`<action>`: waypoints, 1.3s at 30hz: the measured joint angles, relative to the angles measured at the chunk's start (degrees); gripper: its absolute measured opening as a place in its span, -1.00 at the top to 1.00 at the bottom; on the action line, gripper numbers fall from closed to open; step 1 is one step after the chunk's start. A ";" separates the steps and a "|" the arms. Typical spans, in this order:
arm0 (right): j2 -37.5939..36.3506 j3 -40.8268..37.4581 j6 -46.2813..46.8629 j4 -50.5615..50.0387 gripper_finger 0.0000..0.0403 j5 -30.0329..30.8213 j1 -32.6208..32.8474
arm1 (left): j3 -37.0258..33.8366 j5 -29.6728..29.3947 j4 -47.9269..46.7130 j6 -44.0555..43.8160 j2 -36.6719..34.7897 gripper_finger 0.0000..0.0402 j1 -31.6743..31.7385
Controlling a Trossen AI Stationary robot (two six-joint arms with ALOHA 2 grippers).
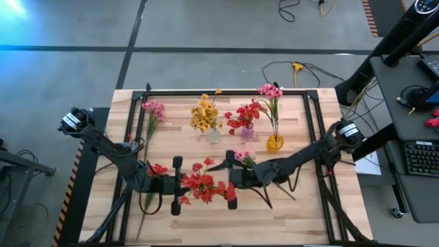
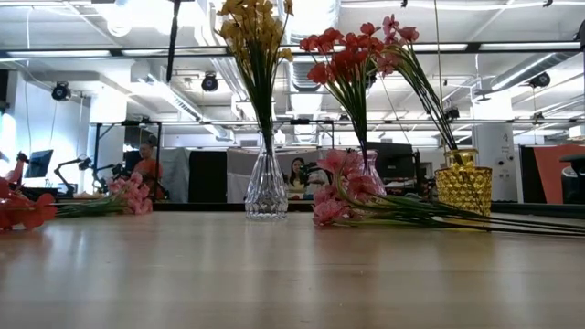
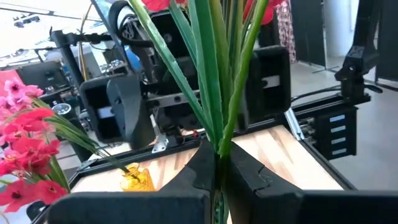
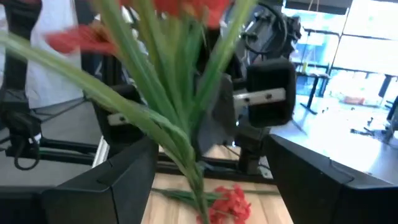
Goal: Sort flowers into vase by color
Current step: Put the right red flowers into the pink vase
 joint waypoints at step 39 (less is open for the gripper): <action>0.61 8.65 -3.19 -10.42 0.92 2.02 -1.94 | 0.07 -1.19 0.81 -5.74 1.98 0.54 5.25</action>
